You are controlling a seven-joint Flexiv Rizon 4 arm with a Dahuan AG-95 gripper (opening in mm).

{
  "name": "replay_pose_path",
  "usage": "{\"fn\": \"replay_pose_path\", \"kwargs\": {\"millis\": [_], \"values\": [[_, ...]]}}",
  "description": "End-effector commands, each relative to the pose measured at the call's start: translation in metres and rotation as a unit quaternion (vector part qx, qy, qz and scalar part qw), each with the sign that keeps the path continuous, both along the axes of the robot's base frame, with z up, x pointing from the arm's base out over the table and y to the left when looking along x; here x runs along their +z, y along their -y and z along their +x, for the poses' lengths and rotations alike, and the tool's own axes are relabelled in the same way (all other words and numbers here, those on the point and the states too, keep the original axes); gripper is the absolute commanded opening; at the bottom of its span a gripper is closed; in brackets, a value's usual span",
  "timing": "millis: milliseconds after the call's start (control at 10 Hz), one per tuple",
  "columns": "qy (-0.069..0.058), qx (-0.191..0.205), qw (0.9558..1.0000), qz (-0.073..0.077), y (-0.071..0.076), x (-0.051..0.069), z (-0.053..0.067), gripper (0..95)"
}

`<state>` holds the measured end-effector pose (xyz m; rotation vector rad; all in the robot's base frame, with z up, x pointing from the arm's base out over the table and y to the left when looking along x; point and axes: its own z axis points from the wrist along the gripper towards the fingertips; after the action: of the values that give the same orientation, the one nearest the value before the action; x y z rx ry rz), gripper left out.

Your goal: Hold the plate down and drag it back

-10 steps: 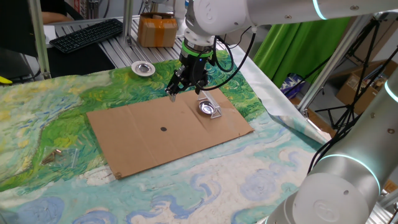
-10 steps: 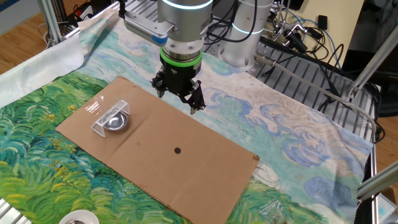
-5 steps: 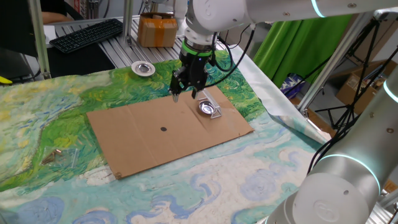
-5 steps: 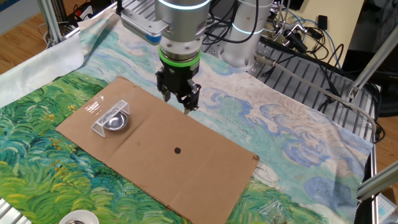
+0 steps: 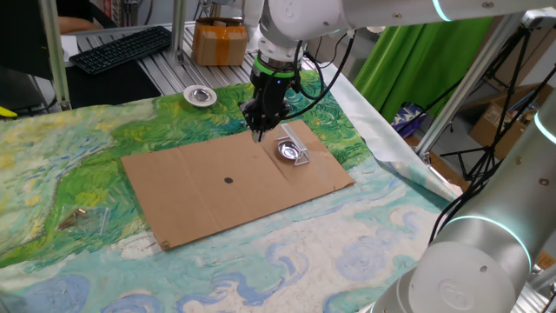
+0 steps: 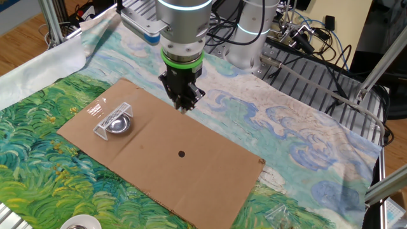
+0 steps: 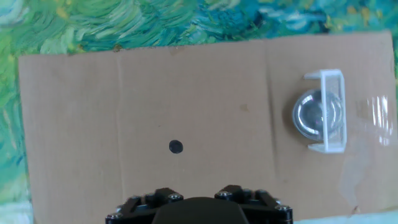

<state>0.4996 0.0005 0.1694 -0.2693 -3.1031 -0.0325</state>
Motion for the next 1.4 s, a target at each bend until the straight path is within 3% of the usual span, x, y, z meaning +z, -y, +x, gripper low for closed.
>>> {"fn": "replay_pose_path", "kwargs": {"millis": [100,600,1400], "values": [[0.000,-0.001,1.0000,-0.001,0.000,-0.002,0.001,0.0],[0.001,-0.002,1.0000,-0.003,-0.002,-0.007,0.003,0.0],[0.005,-0.002,1.0000,-0.003,-0.004,-0.051,0.016,0.0]]}}
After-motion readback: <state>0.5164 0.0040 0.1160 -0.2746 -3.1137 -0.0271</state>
